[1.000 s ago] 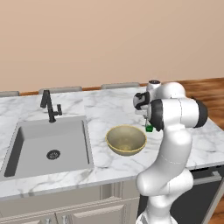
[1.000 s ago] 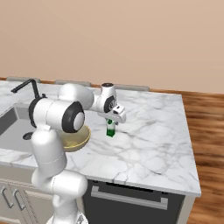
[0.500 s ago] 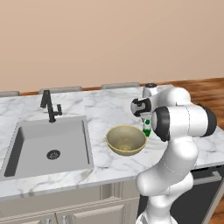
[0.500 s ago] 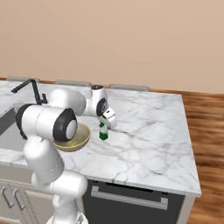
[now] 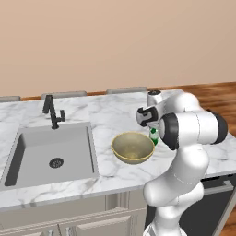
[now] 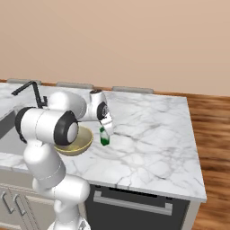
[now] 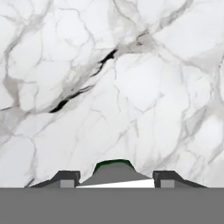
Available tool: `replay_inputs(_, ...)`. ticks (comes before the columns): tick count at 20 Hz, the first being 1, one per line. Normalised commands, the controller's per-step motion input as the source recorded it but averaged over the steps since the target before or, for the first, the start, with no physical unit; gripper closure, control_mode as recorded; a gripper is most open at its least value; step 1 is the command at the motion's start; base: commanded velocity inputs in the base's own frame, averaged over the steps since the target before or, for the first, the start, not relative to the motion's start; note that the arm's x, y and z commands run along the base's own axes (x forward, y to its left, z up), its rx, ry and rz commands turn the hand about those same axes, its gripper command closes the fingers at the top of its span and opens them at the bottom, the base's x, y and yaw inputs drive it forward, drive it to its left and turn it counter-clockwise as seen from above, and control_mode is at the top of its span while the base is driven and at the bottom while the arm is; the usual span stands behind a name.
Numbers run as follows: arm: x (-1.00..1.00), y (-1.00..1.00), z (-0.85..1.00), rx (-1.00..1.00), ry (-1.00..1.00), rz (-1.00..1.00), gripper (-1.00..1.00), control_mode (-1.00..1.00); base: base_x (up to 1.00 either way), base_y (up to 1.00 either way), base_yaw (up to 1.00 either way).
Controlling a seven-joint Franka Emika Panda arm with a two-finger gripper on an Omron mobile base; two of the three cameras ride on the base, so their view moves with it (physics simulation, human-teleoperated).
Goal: Gather the eggs and milk located in the vicinity of the sink area and place them right next to the bowl.
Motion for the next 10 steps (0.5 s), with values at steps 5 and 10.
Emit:
replay_inputs(5,0.00,0.05,0.00,0.00,0.08,-0.23,1.00,-1.00,0.00,0.00,0.00)
replay_inputs(10,0.00,0.04,-0.04,0.00,0.10,-0.16,1.00,-1.00,0.00,0.00,0.00)
